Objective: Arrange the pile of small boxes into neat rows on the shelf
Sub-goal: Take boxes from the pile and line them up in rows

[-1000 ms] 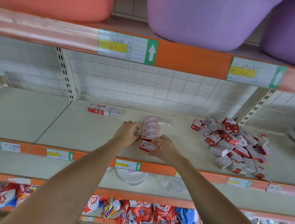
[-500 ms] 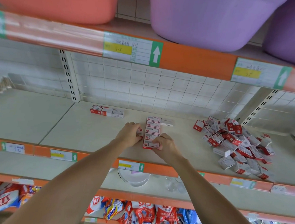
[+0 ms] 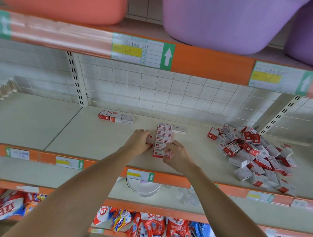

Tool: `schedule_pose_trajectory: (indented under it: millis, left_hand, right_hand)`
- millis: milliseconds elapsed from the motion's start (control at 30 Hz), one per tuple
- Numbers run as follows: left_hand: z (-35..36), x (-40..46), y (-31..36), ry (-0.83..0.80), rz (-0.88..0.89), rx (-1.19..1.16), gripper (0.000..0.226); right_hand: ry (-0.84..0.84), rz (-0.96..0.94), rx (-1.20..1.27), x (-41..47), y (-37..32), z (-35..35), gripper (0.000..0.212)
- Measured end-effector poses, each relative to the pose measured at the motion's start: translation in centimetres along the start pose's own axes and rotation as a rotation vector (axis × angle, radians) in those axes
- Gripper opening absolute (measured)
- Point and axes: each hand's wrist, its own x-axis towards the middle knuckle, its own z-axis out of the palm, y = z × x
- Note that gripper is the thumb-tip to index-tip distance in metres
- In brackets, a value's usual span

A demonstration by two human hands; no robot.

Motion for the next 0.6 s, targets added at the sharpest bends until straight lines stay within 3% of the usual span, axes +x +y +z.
schedule_pose_trajectory:
  millis: [200,367,467,600]
  left_hand:
    - [-0.5,0.2,-0.8,-0.020,0.021,0.011,0.029]
    - [-1.6,0.1,-2.0,-0.079,0.026,0.072,0.052]
    - [-2.5,-0.1,-2.9,-0.085,0.002,0.064,0.063]
    - [-3.8,-0.6,-4.5,-0.075,-0.011,0.078,0.067]
  right_hand:
    - [0.048,-0.043,-0.036,1.2,-0.9,-0.2,0.013]
    - [0.056,-0.101,-0.051,2.8,-2.9,0.5,0.016]
    - [0.040,-0.089,-0.089,4.1,-4.3,1.3,0.030]
    - [-0.133,0.012,-0.231,5.7,-6.2,2.0,0.053]
